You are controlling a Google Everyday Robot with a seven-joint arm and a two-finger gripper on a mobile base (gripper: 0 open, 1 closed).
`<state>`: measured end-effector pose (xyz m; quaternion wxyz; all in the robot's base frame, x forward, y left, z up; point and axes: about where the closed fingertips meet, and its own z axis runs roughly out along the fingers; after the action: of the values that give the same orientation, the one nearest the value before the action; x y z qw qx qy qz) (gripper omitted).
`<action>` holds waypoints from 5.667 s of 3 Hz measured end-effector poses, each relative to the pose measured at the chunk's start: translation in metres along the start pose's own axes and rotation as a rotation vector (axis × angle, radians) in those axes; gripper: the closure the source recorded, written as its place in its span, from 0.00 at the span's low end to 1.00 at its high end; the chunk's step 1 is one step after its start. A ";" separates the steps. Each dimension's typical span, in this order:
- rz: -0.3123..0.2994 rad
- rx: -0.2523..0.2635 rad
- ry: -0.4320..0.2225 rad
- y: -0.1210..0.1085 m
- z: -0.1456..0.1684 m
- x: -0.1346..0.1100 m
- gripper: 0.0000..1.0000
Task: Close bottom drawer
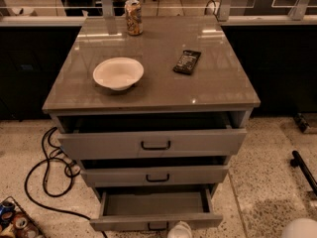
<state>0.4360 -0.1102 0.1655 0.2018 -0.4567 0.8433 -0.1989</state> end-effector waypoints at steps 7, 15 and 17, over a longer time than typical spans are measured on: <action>-0.138 0.034 -0.131 -0.116 0.038 0.008 1.00; -0.142 0.052 -0.170 -0.132 0.065 -0.001 1.00; -0.140 0.056 -0.175 -0.135 0.071 -0.003 1.00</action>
Offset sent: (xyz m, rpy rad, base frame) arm 0.0790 -0.0413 0.0464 0.0502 -0.1187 0.2198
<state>0.5681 -0.1862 0.1762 0.2729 -0.5243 0.7826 -0.1955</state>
